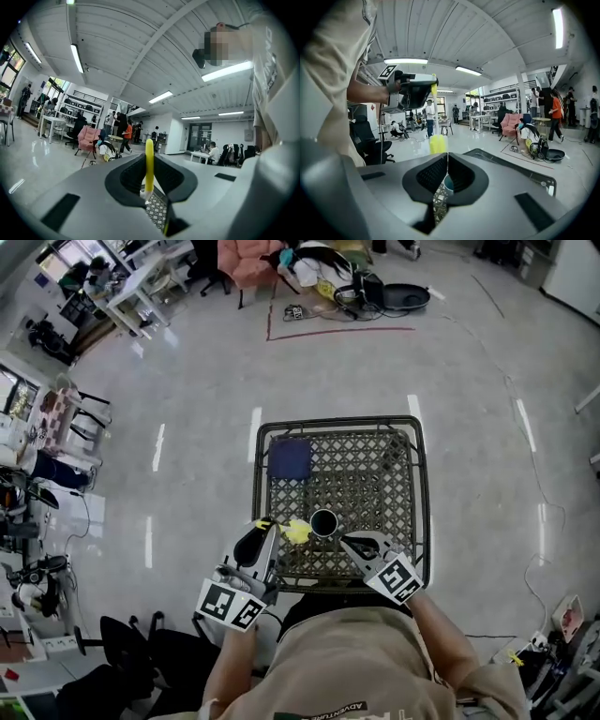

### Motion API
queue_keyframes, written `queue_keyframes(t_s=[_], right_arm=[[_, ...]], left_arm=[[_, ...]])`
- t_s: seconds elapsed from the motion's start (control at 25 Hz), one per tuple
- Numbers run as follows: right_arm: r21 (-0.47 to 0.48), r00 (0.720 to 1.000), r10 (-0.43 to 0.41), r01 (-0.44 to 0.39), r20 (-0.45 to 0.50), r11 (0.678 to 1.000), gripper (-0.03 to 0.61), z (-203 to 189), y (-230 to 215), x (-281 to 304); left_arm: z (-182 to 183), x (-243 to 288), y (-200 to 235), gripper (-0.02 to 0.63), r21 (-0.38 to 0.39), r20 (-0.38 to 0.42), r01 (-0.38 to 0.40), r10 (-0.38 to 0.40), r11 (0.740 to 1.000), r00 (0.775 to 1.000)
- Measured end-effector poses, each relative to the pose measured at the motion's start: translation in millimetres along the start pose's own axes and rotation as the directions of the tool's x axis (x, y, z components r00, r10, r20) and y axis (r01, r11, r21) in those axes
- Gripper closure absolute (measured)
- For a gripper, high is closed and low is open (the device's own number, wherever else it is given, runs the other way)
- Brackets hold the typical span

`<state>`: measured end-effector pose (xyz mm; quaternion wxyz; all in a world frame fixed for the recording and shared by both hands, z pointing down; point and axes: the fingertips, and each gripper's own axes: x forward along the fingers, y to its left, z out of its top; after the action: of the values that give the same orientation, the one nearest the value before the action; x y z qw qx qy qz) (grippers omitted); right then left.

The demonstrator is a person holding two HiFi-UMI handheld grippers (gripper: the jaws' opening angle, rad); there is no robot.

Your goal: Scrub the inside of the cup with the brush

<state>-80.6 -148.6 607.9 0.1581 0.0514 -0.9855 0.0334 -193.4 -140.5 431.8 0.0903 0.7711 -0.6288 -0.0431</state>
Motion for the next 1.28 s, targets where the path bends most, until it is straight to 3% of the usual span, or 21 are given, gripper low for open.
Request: queue_keyframes(t_s=[0.48, 0.52, 0.56, 0.68, 0.96, 1.28], right_arm=[[0.005, 0.999, -0.009, 0.01, -0.036, 1.0, 0.557, -64.9, -17.7, 38.1], [0.015, 0.999, 0.0, 0.0, -0.047, 1.0, 0.493, -75.3, -17.7, 42.7], [0.027, 0.998, 0.012, -0.01, -0.06, 1.0, 0.339, -86.0, -17.5, 47.8], [0.03, 0.996, 0.026, -0.023, -0.085, 0.999, 0.231, -111.4, -18.7, 64.4], [-0.009, 0.99, 0.015, -0.016, -0.141, 1.0, 0.19, -156.7, -23.4, 114.4], [-0.005, 0.989, 0.074, -0.075, -0.132, 0.997, 0.192, -168.6, -18.7, 152.9]], left_arm=[[-1.6, -11.4, -8.4, 0.554, 0.001, -0.018, -0.015, 0.015, 1.0, 1.0], [-1.8, -13.4, -7.5, 0.554, -0.002, -0.022, -0.02, 0.02, 1.0, 1.0], [-2.0, -15.6, -6.3, 0.554, -0.005, -0.025, -0.025, 0.025, 1.0, 0.999], [-4.3, -20.2, -0.8, 0.554, -0.009, -0.041, -0.045, 0.045, 0.999, 0.998], [-20.1, -25.3, 11.8, 0.554, -0.021, -0.082, -0.066, 0.064, 0.998, 0.995], [-40.2, -19.6, 22.6, 0.554, -0.03, -0.113, -0.055, 0.052, 0.998, 0.992]])
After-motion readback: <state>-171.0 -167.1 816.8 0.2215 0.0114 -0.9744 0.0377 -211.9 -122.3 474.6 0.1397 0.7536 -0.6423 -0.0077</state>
